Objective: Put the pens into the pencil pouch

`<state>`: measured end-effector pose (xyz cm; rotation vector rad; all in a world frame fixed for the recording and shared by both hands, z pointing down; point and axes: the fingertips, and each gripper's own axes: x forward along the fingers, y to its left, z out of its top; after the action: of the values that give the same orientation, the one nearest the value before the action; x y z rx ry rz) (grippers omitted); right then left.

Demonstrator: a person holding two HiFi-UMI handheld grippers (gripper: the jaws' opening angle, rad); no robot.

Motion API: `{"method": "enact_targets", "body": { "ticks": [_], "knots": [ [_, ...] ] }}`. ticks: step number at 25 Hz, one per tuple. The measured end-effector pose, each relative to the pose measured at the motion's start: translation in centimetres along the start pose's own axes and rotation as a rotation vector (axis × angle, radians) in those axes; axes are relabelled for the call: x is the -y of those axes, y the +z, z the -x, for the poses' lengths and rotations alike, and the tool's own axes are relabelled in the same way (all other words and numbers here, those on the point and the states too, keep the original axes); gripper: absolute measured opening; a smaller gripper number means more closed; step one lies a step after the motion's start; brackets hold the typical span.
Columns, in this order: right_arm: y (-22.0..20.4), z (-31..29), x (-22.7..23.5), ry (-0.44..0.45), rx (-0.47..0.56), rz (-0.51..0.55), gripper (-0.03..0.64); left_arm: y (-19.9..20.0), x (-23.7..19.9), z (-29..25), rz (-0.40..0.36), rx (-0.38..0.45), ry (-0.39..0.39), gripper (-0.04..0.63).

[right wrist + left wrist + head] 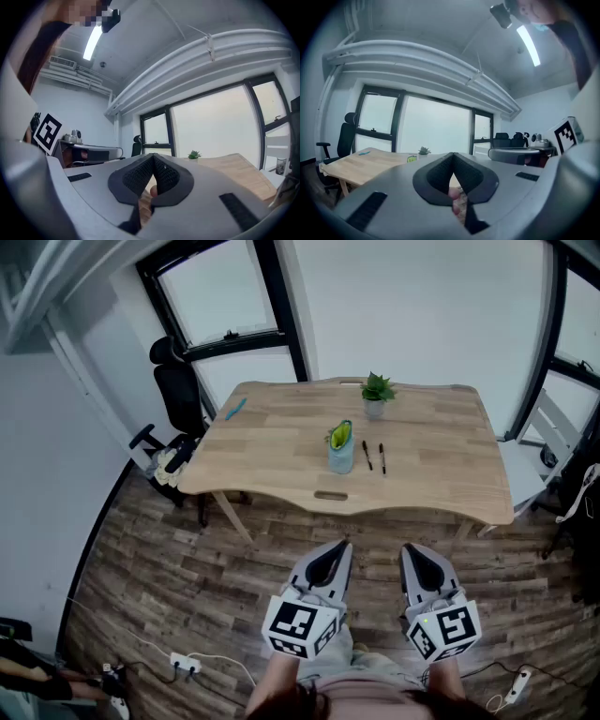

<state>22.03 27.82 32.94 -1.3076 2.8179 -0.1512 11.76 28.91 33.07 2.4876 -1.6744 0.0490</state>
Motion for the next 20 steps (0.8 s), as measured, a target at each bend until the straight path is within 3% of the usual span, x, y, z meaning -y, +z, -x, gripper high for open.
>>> {"method": "enact_targets", "body": {
  "ticks": [8, 20],
  "knots": [
    [-0.1, -1.7, 0.5, -0.023, 0.005, -0.088, -0.002, -0.2, -1.6, -0.2, 0.018, -0.001, -0.015, 0.000],
    [-0.4, -8.5, 1.4, -0.058, -0.008, -0.070, -0.001, -0.4, -6.9, -4.3, 0.045, -0.029, -0.084, 0.000]
  ]
}}
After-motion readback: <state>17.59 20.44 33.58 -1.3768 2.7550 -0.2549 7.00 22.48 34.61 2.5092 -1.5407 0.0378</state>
